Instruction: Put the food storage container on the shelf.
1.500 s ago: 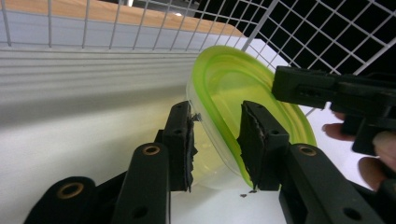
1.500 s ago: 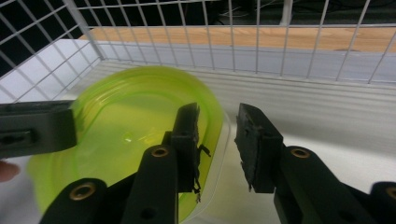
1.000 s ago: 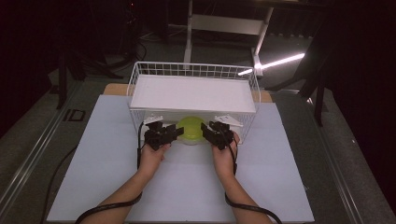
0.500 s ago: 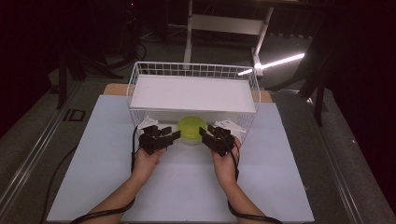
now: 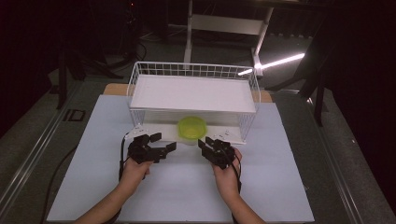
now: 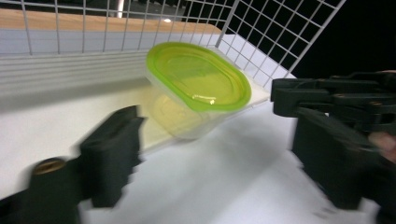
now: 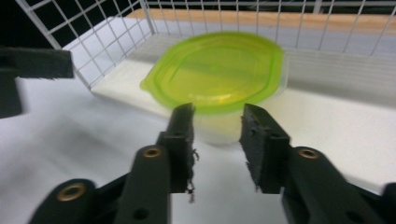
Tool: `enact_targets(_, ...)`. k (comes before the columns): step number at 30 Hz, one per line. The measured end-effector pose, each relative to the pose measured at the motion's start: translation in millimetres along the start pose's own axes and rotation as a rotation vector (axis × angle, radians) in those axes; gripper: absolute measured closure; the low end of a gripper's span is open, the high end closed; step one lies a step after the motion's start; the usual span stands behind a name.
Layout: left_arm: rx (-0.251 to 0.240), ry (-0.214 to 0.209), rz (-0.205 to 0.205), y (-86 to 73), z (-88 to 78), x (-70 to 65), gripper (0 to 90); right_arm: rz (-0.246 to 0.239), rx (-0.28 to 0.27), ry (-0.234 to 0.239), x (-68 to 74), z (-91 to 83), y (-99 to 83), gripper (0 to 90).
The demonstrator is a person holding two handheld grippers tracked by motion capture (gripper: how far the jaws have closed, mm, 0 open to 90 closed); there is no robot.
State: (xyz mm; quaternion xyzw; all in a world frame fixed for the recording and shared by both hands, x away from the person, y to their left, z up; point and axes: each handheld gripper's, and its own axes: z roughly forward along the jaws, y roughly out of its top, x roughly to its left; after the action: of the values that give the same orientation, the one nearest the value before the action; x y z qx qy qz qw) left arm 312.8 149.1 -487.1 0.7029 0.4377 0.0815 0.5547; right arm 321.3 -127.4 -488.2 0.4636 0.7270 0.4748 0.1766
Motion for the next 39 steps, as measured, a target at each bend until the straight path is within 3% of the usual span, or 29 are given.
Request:
enact_targets(4, 0.003, -0.008, 0.044, -5.9, -9.8, -7.5, 4.4, -0.03, 0.031, -0.019, 6.2, 3.3, -4.9, 80.2)
enact_targets(7, 0.002, -0.03, 0.055, -10.9, -15.8, -8.2, 2.7, -0.042, 0.056, -0.013, 9.7, 7.4, -6.0, 89.5)
enact_targets(11, -0.016, -0.038, 0.074, -17.6, -21.7, -6.4, 2.2, -0.039, 0.066, -0.014, 11.5, 11.4, -6.3, 89.7)
enact_targets(13, -0.024, -0.016, 0.121, -25.3, -26.2, -4.3, 2.2, -0.031, 0.067, -0.013, 11.3, 15.0, -6.8, 89.7)
enact_targets(18, -0.048, -0.023, 0.118, -37.5, -29.4, -0.8, 2.2, -0.019, 0.089, -0.016, 9.0, 27.2, -9.0, 89.8)
enact_targets(23, -0.061, -0.024, 0.157, -40.8, -29.1, -4.0, 2.3, -0.017, 0.098, -0.021, 7.2, 38.4, -9.4, 89.8)
enact_targets(39, -0.095, -0.03, 0.158, -41.4, -33.4, -5.0, 2.3, -0.008, 0.093, -0.028, 7.0, 62.9, 1.8, 89.8)
